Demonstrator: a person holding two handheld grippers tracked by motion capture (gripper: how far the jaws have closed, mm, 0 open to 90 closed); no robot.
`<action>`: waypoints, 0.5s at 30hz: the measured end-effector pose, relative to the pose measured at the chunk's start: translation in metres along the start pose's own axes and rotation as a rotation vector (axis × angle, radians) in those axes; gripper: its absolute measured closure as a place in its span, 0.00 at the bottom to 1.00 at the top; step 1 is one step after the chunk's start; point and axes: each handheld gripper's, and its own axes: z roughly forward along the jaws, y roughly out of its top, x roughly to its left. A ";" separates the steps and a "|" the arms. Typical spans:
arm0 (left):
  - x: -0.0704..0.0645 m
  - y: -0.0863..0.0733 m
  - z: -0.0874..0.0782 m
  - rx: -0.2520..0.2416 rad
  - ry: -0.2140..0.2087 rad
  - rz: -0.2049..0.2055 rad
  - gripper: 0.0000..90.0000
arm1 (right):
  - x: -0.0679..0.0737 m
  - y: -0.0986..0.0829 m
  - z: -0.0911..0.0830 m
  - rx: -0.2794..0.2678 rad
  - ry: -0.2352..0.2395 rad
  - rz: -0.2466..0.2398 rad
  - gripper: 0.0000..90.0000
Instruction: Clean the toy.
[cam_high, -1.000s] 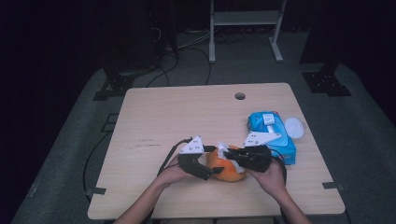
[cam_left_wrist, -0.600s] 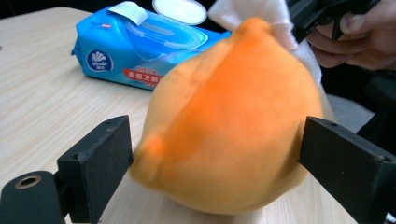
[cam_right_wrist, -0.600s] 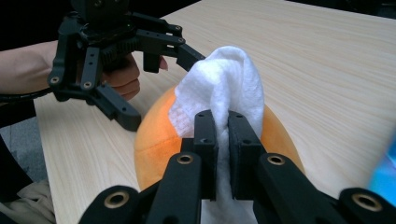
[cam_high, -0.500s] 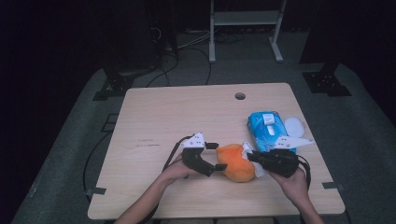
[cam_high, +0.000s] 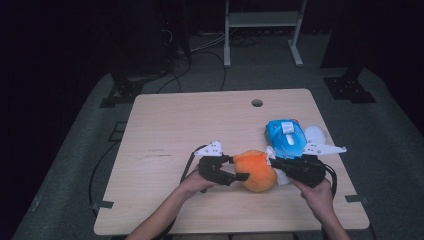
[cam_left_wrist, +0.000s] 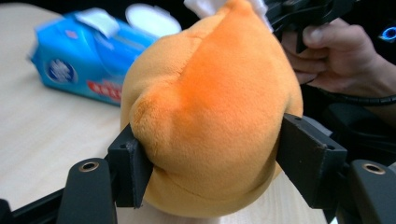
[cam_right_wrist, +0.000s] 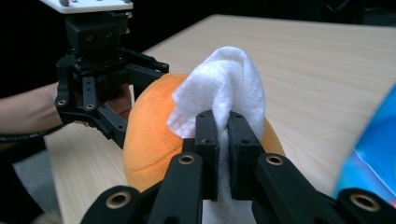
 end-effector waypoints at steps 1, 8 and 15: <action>-0.004 0.004 -0.006 -0.001 0.013 0.010 0.35 | 0.001 0.002 0.000 -0.016 0.017 0.009 0.93; -0.018 0.010 -0.049 0.066 0.114 0.052 0.35 | 0.017 0.014 0.025 -0.019 0.103 -0.008 0.93; -0.011 -0.020 -0.060 0.080 0.106 -0.011 0.33 | 0.010 -0.003 0.061 0.076 0.113 0.028 0.92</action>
